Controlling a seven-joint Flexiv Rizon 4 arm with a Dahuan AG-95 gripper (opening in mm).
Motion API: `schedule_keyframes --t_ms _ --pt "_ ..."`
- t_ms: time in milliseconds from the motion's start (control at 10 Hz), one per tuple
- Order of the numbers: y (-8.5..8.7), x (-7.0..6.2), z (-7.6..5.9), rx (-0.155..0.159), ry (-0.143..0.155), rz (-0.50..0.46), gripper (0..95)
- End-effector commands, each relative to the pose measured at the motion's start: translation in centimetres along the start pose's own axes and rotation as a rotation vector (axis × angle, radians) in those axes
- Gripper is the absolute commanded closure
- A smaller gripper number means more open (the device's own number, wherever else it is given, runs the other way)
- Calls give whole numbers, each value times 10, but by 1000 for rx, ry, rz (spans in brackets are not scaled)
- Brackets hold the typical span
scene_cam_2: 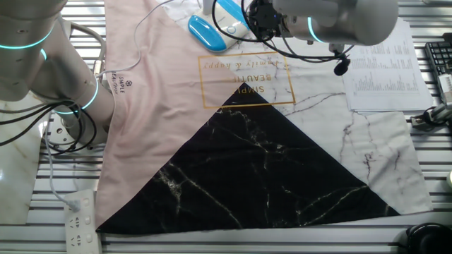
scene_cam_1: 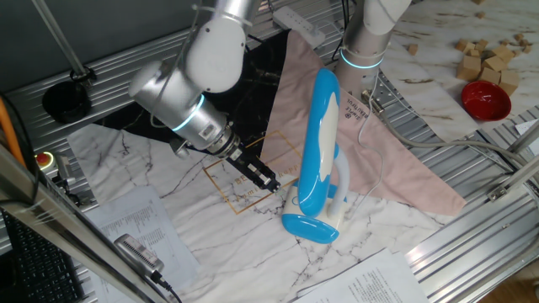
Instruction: Turn on the desk lamp by pressing the button
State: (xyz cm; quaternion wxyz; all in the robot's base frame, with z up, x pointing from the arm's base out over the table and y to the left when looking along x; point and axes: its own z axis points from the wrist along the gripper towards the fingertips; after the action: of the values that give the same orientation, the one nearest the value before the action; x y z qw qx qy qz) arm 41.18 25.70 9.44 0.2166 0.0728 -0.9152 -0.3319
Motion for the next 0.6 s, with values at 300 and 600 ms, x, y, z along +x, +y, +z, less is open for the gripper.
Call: schedule_keyframes --t_ms 300,600 --pt "2 1 5 13 4 2 950" --pt "-1 -1 8 39 3 18 950"
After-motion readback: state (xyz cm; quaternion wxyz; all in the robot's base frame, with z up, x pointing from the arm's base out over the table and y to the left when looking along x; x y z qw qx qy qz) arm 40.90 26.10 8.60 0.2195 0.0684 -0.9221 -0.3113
